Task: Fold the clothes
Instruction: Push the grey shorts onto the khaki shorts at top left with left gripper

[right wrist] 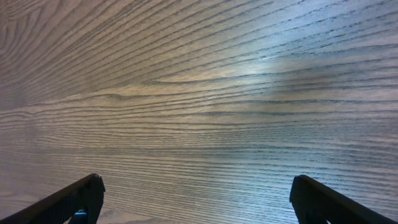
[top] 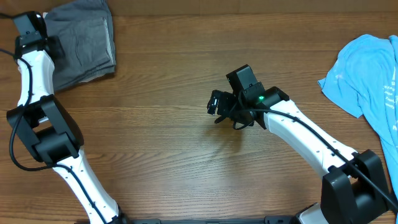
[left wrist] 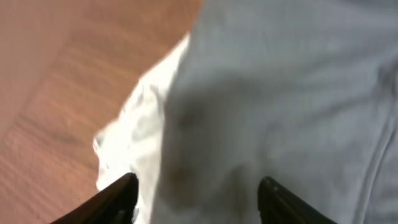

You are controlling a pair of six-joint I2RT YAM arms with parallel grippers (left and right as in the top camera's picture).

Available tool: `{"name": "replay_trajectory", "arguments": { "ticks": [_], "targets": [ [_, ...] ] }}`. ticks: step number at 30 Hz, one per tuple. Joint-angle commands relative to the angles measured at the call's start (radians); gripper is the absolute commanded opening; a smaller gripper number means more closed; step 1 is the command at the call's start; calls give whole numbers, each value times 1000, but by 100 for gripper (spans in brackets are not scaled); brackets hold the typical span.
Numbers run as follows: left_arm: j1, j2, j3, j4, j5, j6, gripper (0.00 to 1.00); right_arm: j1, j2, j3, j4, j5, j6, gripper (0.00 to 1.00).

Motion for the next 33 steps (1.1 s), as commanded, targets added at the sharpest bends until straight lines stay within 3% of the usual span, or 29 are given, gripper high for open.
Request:
{"name": "replay_trajectory", "arguments": {
  "ticks": [1,7,17,24,33],
  "targets": [
    [-11,-25,26,-72,-14,-90,59,6,3,0,-6,2,0,100],
    [16,-25,26,-208,-10,-152,64,6,3,0,-18,2,-4,100],
    [67,-25,26,-244,-8,-150,67,5,3,0,-28,2,-23,100],
    [113,-24,16,-247,204,-56,70,5,3,0,-24,2,-22,100],
    [118,-16,16,-233,264,-4,67,10,3,0,-24,2,-22,100]
  ]
}}
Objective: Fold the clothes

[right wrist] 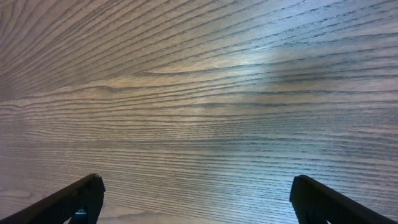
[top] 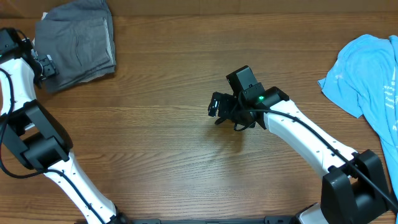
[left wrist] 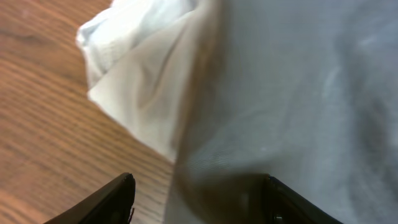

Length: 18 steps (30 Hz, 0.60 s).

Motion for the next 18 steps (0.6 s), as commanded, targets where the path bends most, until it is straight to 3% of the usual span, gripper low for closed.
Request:
{"name": "replay_trajectory", "arguments": {
  "ticks": [1,18],
  "targets": [
    [-2,-11,11,13,71,59,67,10,3,0,7,2,-6,100],
    [-2,80,11,90,71,67,62,10,3,0,17,2,-6,100]
  ]
}}
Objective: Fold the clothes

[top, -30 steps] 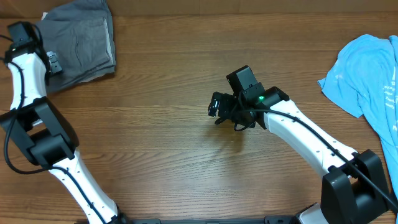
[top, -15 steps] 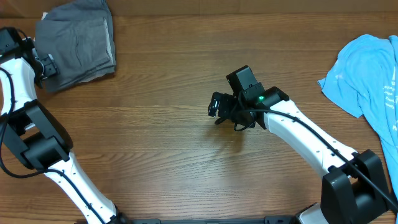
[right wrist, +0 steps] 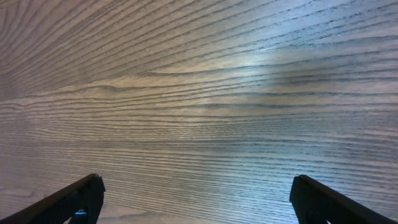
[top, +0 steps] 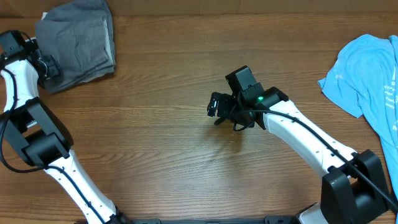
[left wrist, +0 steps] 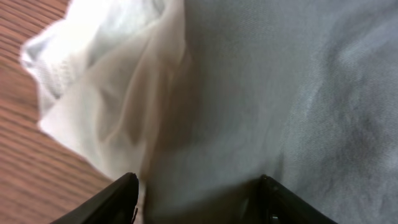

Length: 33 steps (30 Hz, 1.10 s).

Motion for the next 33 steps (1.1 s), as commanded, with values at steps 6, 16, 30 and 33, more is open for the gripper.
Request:
{"name": "replay_trajectory", "arguments": {
  "ticks": [6,16,30,33],
  "targets": [
    [-2,23,12,32,9,19,23,5,3,0,8,2,-5,100],
    [-3,23,162,-69,-8,-14,4,5,3,0,7,2,-5,100],
    [-2,53,332,-122,-134,35,4,5,3,0,7,-6,-5,100],
    [0,78,332,-99,-141,34,4,5,3,0,7,-5,-5,100]
  ]
}}
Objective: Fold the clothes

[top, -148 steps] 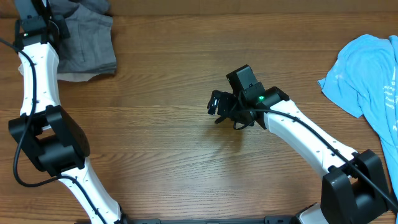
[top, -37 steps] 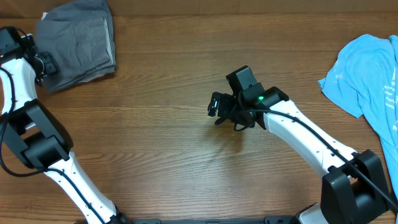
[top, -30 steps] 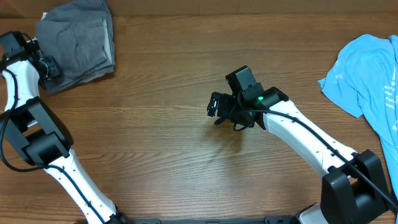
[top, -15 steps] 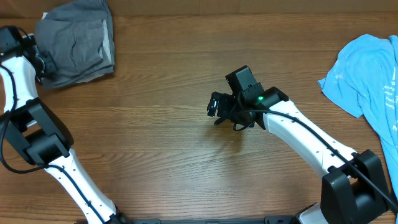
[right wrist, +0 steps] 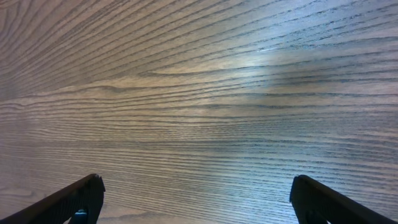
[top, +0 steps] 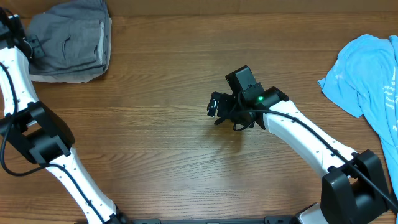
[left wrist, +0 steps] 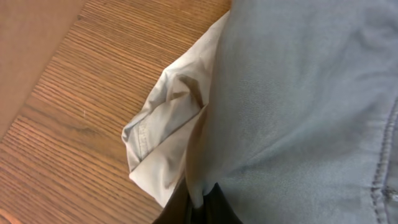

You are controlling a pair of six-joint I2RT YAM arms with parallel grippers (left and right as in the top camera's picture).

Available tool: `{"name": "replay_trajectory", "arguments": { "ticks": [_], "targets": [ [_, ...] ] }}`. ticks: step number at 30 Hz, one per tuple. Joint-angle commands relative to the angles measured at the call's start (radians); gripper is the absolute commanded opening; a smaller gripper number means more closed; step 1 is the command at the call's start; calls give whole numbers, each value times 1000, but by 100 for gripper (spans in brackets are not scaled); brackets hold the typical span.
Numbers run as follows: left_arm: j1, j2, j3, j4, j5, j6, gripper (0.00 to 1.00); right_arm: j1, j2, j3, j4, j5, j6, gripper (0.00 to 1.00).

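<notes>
Folded grey shorts (top: 71, 40) with a pale lining lie at the table's far left corner. My left gripper (top: 30, 48) is shut on their left edge; in the left wrist view the two fingers (left wrist: 198, 208) pinch the grey cloth (left wrist: 298, 112) beside the white lining (left wrist: 165, 143). A crumpled light blue T-shirt (top: 370, 68) lies at the right edge of the table. My right gripper (top: 214, 106) hangs open near the middle of the table, its fingertips (right wrist: 87, 196) wide apart over bare wood.
The wooden table (top: 174, 168) runs under everything. Its far edge passes just behind the shorts, and its left edge (left wrist: 37, 93) shows in the left wrist view close to the shorts.
My left gripper, open around the shorts' left edge 1.1 s ago, is now shut on it. The shorts have shifted left and toward the far edge, with pale lining showing along their near side.
At first my left gripper was open over the grey shorts at the far left corner. Then it stood at their left edge, still open, and stayed there. Now it pinches that edge and the shorts have shifted. The right arm and blue T-shirt never moved.
</notes>
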Motion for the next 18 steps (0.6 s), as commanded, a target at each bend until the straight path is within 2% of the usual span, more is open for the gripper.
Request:
{"name": "replay_trajectory", "arguments": {
  "ticks": [1,3,6,7,8,9,11,12,13,15,16,17,18],
  "targets": [
    [10,45,24,36,-51,12,4,5,3,0,6,-5,-3,100],
    [9,52,24,53,-76,11,5,5,3,0,6,-5,-2,100],
    [9,58,24,69,-120,12,13,5,3,0,7,-5,-2,100],
    [9,57,24,69,-125,12,24,5,3,0,7,-5,-2,100],
    [9,57,24,66,-124,12,53,5,3,0,7,-5,-3,100],
    [10,57,24,60,-124,11,63,5,3,0,7,-5,-2,100],
    [9,57,24,43,-124,10,65,5,3,0,7,-5,-2,100],
    [7,56,25,32,-124,5,73,5,3,0,7,-5,-3,100],
    [3,54,25,19,-124,3,76,5,3,0,7,-5,-3,100],
    [-8,47,28,-3,-125,-5,76,5,3,0,6,-5,-3,100],
    [-14,42,32,-13,-124,-11,68,5,3,0,5,-5,-3,100],
    [-33,25,39,-25,-124,-21,48,6,3,0,4,-5,-3,100],
    [-43,14,43,-27,-125,-23,47,6,3,0,2,-5,-3,100]
  ]
}}
